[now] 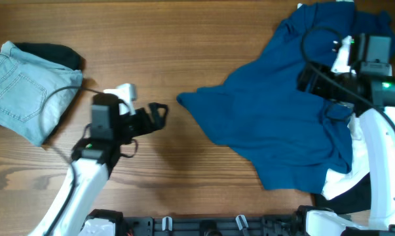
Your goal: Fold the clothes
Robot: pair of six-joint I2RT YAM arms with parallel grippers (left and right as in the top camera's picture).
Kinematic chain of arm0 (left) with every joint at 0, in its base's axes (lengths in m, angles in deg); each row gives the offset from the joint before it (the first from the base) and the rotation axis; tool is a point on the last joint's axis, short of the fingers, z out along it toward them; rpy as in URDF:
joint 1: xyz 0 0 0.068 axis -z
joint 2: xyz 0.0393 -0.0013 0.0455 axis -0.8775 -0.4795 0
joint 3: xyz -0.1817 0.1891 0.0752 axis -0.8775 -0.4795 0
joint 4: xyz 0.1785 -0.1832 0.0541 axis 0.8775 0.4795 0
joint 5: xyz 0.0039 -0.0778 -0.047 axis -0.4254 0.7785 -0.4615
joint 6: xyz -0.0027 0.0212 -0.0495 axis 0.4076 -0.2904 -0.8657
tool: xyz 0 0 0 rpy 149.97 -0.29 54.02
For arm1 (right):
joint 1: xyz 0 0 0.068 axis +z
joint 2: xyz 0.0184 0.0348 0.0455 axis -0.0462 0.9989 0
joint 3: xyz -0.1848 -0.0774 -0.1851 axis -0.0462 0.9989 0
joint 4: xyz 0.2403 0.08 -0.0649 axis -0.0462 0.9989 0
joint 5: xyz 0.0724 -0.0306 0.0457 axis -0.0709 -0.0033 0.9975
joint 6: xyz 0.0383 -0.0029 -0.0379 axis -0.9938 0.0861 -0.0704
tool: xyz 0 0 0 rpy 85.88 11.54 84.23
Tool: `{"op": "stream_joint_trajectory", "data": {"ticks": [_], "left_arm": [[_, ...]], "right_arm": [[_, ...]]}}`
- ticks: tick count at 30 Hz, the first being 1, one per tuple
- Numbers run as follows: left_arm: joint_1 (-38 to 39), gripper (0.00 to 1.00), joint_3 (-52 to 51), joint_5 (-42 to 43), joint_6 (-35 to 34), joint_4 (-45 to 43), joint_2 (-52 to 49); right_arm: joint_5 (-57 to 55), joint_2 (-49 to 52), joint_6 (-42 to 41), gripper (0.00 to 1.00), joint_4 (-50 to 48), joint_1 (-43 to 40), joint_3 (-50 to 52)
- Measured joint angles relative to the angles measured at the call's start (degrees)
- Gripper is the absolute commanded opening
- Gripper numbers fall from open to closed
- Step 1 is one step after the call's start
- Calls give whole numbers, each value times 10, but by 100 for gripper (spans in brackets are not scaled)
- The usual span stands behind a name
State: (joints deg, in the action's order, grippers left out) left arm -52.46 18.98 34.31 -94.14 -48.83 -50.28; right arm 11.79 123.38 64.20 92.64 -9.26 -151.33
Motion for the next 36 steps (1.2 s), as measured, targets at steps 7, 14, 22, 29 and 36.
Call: {"op": "stream_joint_trajectory", "data": {"ticks": [7, 14, 22, 29, 36], "left_arm": [[172, 87, 4, 16, -151, -179, -202], [299, 41, 16, -30, -319, -345, -328], [298, 4, 10, -99, -353, -469, -353], [116, 4, 9, -97, -335, -481, -241], [-99, 26, 12, -52, -311, -440, -127]], "right_arm": [[-4, 0, 0, 100, 14, -23, 0], [-4, 0, 0, 100, 18, -23, 0], [-9, 0, 0, 100, 26, -23, 0], [-83, 3, -55, 100, 64, -28, 19], [-94, 18, -82, 100, 42, -66, 105]]}}
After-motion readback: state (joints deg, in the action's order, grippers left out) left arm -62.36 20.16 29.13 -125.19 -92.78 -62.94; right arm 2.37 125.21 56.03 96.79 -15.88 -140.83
